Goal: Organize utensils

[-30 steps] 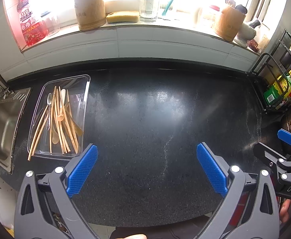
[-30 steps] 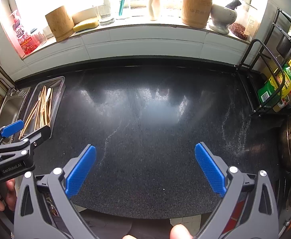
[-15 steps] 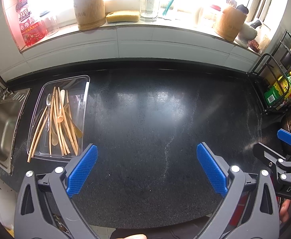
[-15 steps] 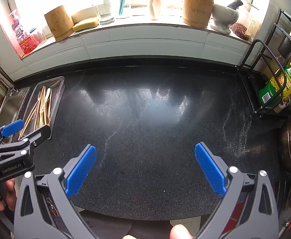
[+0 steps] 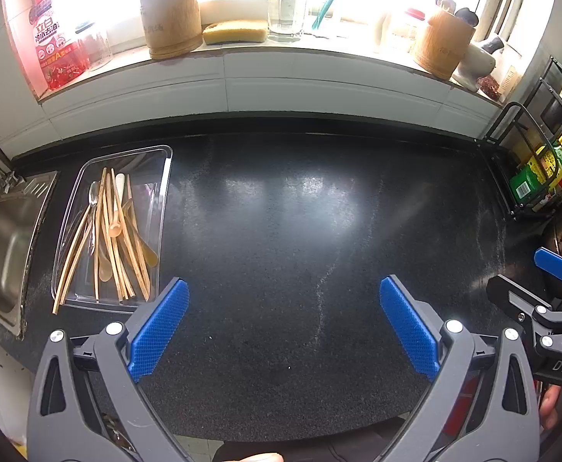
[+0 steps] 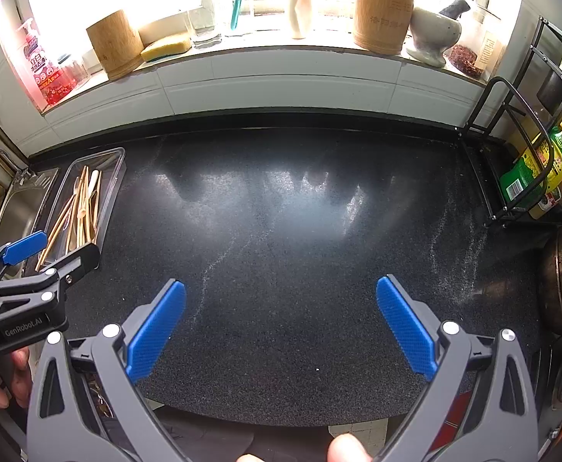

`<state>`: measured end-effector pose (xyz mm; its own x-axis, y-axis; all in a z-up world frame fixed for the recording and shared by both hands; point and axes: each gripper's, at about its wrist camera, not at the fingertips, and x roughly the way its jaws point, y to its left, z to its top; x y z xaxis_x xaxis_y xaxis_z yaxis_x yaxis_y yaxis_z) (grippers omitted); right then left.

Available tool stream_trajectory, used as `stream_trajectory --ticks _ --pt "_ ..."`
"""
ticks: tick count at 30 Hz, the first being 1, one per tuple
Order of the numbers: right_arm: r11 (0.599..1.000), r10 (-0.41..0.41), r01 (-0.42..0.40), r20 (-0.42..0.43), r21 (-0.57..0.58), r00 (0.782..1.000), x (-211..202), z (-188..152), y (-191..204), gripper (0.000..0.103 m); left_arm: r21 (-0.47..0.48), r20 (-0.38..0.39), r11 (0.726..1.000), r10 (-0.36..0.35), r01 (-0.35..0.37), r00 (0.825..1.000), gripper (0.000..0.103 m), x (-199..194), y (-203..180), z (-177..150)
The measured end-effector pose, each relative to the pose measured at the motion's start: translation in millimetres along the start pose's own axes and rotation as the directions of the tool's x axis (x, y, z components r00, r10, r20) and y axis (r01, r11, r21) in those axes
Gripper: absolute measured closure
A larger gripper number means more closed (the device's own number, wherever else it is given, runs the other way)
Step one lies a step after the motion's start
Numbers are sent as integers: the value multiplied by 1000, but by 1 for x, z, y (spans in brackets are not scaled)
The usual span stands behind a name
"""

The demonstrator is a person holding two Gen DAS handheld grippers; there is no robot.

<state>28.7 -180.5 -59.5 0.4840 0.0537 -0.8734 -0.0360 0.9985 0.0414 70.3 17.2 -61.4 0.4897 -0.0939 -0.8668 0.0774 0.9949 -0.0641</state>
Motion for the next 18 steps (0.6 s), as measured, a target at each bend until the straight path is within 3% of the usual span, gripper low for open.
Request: stream_trajectory --ticks 18 --pt "1000 3 -3 6 0 1000 -2 -2 -2 7 6 5 1000 -6 6 1000 6 -6 -4 -7"
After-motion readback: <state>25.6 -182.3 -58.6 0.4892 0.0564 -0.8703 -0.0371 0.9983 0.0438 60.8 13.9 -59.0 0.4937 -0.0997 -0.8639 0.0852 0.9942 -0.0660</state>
